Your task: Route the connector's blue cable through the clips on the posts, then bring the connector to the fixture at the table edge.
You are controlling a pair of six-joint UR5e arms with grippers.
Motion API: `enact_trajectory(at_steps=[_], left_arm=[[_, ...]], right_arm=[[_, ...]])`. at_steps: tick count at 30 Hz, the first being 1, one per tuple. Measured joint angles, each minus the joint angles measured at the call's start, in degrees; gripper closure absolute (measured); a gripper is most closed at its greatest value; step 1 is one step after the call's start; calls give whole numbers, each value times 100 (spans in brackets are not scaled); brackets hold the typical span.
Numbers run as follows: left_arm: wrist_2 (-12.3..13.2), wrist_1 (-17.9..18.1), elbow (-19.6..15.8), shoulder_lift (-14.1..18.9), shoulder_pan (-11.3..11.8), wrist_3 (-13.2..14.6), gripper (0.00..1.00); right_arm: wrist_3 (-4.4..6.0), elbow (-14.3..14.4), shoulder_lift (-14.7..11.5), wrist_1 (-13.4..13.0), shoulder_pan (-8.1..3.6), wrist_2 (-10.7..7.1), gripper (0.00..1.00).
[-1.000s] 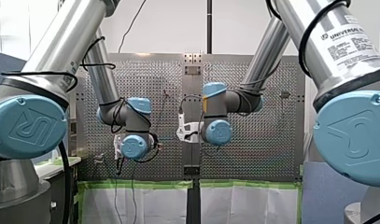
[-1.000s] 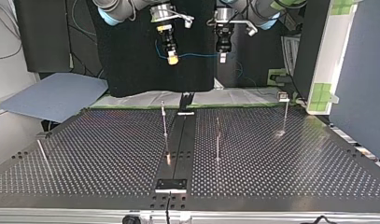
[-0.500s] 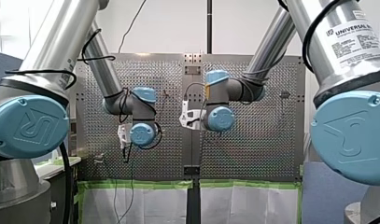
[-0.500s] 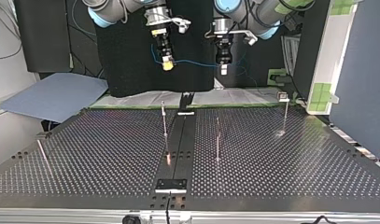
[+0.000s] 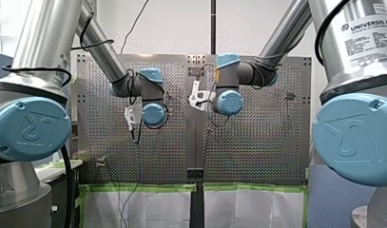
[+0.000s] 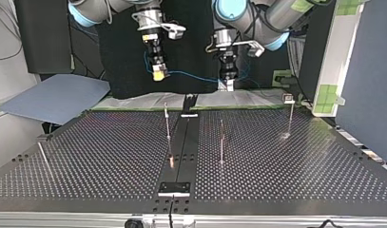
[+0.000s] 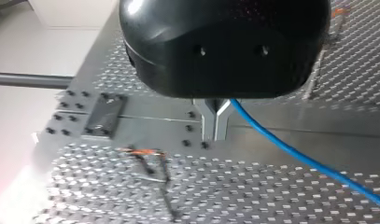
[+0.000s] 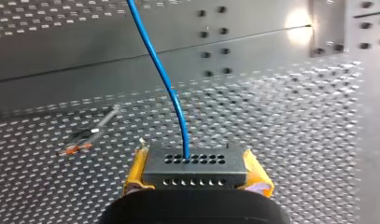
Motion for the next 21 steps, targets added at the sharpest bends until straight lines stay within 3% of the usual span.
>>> enact_trajectory(at_steps=[5, 16, 21], left_arm=[[-13, -251, 239, 92, 44, 56, 100], [29, -584, 397, 99, 250, 51, 100], [118, -606, 399, 102, 374, 62, 100]], right_arm=[[-25, -170, -62, 149, -92, -183, 100], [-32, -706, 386, 390, -177, -458, 100], [-25, -909, 431, 480, -238, -536, 100]])
